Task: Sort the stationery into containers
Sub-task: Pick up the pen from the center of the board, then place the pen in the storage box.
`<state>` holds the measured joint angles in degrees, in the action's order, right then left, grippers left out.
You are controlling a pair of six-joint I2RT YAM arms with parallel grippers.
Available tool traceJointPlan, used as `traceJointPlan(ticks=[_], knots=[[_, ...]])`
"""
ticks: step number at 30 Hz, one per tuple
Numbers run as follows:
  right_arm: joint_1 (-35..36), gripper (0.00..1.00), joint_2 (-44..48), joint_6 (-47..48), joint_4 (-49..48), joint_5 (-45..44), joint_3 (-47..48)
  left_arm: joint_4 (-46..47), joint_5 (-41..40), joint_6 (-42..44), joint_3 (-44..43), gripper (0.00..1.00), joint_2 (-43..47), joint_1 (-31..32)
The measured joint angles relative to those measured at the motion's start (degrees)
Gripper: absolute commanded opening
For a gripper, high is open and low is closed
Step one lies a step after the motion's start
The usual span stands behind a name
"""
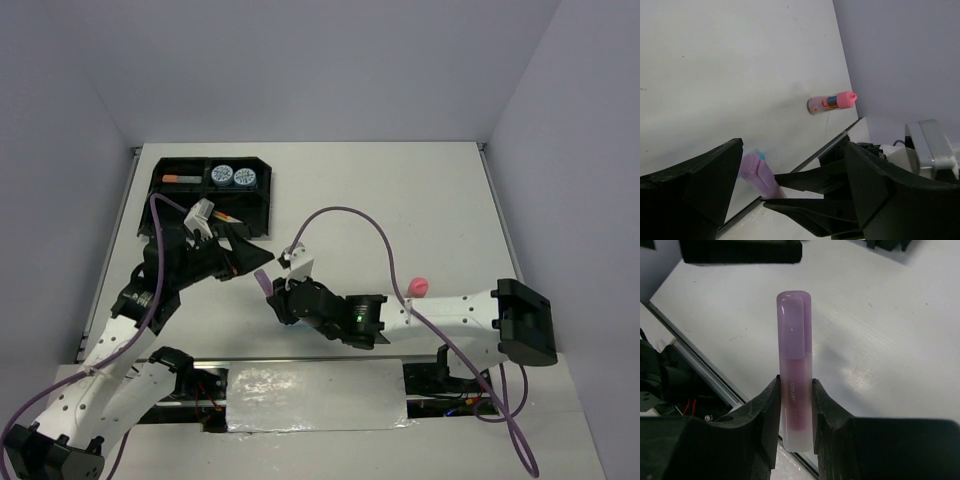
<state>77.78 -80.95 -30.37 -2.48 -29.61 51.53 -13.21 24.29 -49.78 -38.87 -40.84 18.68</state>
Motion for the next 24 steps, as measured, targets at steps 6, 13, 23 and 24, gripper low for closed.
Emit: traceJointPlan(ticks=[6,13,23,24], knots=[[0.3,0.0,3.2,2.3,-2.4,-3.0,0.0,0.9,1.2,-1.9,1.3,0.9,0.0,0.0],[0.2,0.0,3.6,4.9,-3.5,-6.0,1.8,2.3,3.0,-3.6,1.7,0.75,-0.1,0.0],[-1.3,0.01,2.4,7.5,-4.4,-6.2,4.3,8.8,5.8,-5.7,1.7,0.0,-3.0,-0.2],[-1.7,0.31,2.3,7.6,-4.4,-5.8,4.3,9.0,5.6,-5.6,1.7,0.0,-3.5,-0.2]])
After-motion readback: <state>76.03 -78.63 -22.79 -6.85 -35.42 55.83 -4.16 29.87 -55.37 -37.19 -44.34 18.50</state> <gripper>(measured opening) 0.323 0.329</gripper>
